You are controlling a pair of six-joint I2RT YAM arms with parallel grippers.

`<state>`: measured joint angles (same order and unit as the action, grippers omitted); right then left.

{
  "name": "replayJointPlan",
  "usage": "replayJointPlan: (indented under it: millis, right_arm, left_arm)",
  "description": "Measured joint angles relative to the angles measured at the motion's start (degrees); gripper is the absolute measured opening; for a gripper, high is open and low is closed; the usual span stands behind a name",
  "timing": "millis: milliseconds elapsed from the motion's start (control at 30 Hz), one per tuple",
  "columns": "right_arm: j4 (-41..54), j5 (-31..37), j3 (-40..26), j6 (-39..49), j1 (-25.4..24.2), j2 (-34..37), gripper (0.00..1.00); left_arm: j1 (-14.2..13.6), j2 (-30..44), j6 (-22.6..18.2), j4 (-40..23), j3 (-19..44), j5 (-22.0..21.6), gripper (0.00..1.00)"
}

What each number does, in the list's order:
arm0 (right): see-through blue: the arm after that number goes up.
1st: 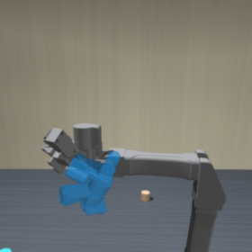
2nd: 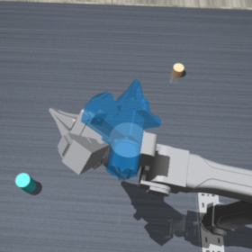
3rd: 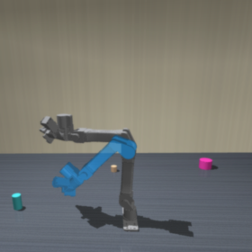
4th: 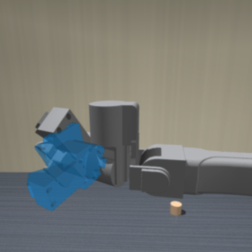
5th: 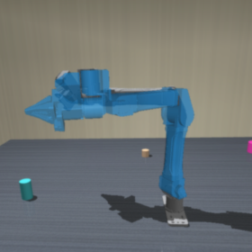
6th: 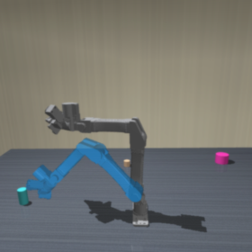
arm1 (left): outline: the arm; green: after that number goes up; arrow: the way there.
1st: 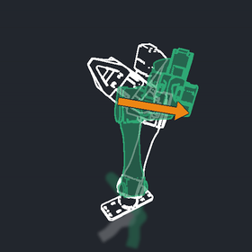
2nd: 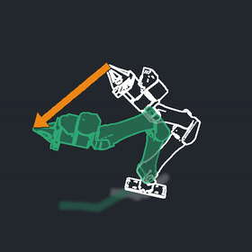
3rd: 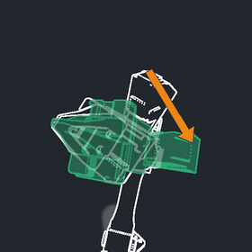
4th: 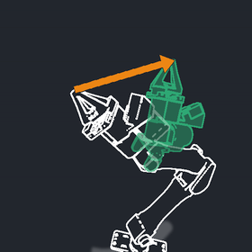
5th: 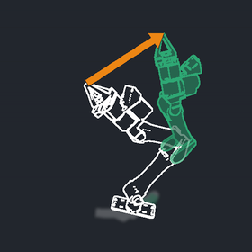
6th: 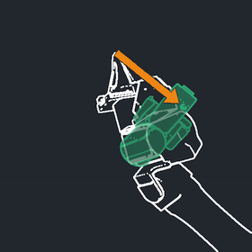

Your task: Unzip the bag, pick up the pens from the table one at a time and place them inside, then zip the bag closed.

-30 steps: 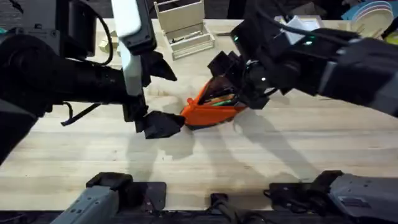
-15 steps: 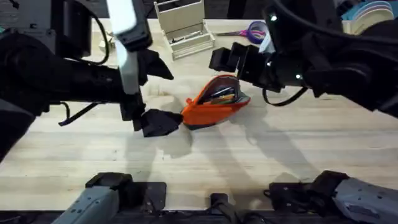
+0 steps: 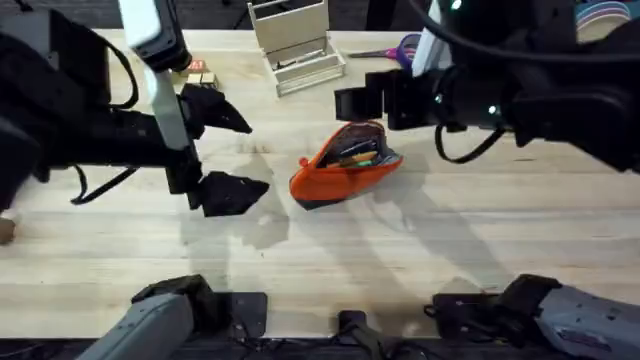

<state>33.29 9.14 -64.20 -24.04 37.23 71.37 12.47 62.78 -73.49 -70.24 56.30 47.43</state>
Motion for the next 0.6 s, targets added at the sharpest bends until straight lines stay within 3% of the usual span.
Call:
replayJointPlan:
  millis: [233,600]
  right_arm:
    - [0.2,-2.7,-2.1,8.0,0.0,0.0,0.997]
    - [0.5,-12.0,-2.5,16.8,0.0,0.0,0.997]
  left_arm:
    - [3.4,9.3,-12.0,-2.0,0.0,4.1,0.993]
    - [4.7,20.1,-25.6,-3.1,0.0,5.9,0.993]
